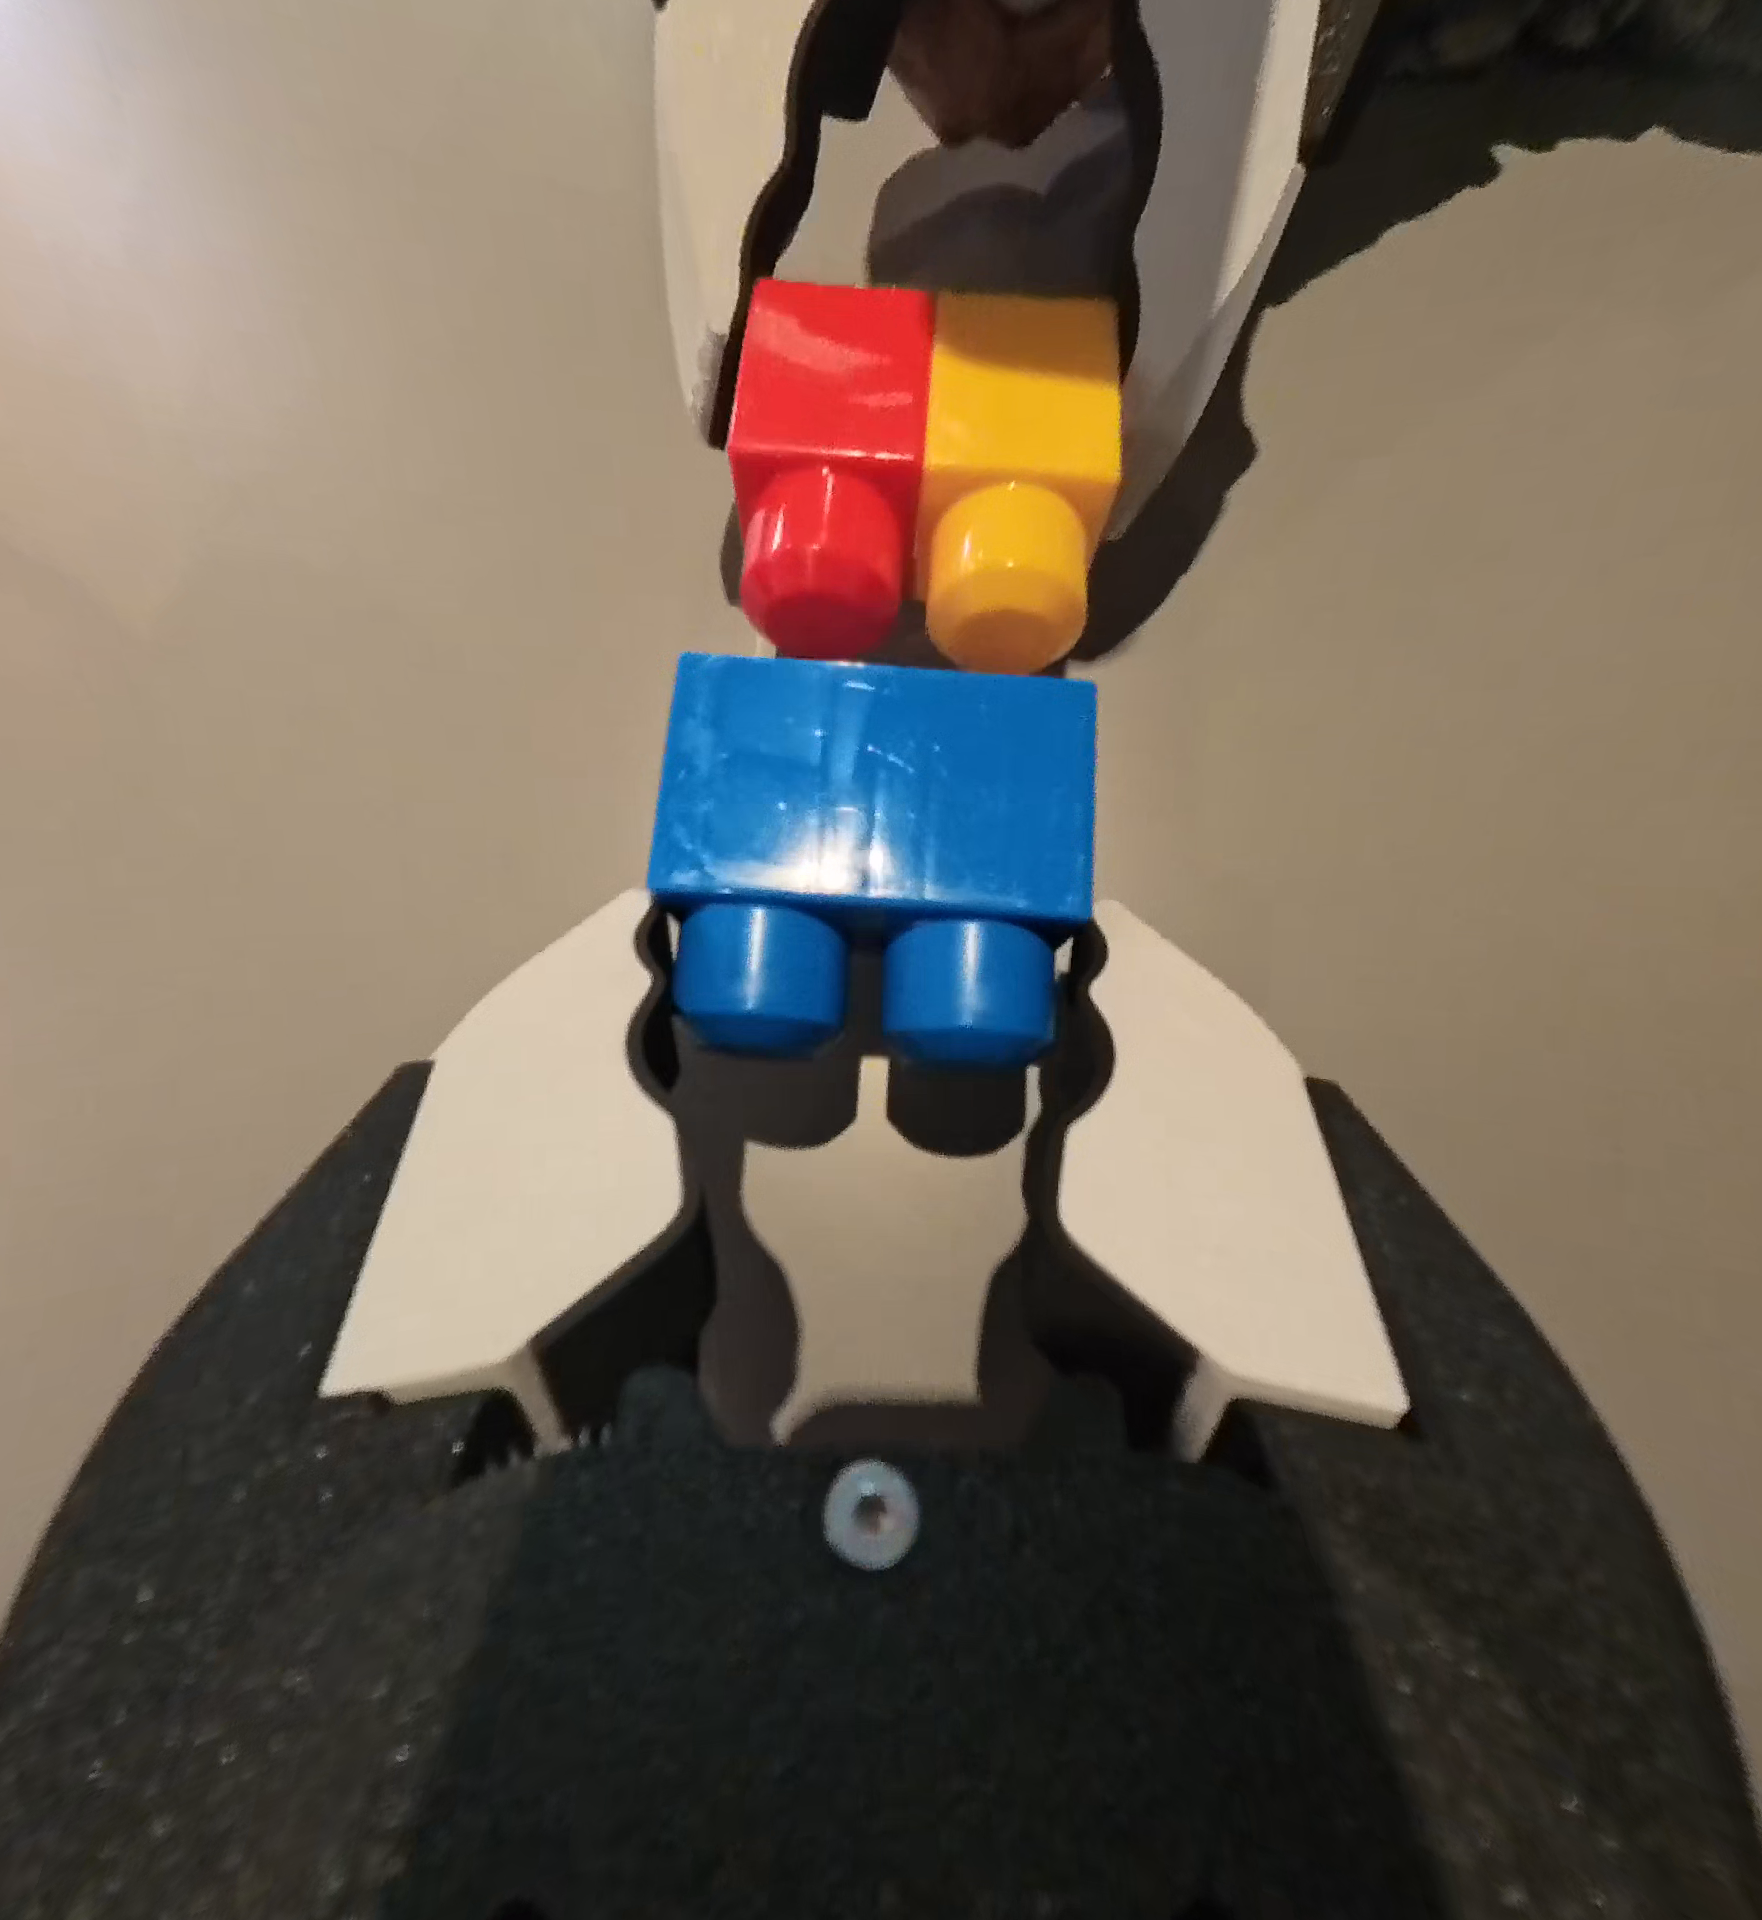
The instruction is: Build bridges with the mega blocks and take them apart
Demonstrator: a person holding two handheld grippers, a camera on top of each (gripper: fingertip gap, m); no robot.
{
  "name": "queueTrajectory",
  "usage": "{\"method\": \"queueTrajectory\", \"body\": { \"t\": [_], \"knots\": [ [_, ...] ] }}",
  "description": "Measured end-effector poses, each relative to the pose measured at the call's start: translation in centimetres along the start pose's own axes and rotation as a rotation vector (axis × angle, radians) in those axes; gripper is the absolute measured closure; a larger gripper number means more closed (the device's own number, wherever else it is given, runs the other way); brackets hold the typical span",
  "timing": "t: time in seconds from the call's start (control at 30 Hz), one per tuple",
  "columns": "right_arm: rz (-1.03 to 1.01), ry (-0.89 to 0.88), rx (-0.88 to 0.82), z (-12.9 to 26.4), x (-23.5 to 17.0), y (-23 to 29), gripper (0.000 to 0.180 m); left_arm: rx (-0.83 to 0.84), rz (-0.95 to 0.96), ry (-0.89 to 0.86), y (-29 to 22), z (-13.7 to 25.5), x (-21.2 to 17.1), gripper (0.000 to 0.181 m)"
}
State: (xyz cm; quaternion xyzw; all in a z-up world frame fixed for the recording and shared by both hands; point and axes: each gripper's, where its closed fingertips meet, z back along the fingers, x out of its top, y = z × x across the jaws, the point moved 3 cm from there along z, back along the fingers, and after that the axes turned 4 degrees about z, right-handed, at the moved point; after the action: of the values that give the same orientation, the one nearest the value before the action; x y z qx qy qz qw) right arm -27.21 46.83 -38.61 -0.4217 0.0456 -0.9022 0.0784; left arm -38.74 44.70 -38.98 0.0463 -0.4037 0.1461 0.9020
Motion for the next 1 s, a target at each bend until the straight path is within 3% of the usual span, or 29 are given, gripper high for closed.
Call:
{"method": "queueTrajectory", "body": {
  "t": [0.5,1.0],
  "knots": [
    [-0.001,-0.021,0.028,-0.2,1.5,0.9,0.104,-0.028,-0.012,-0.055,-1.4,-0.4,1.5,0.108],
    [-0.002,-0.033,0.022,-0.6,2.0,1.0,0.105,-0.008,-0.021,0.032,-1.4,-1.6,0.4,0.109]
  ]
}}
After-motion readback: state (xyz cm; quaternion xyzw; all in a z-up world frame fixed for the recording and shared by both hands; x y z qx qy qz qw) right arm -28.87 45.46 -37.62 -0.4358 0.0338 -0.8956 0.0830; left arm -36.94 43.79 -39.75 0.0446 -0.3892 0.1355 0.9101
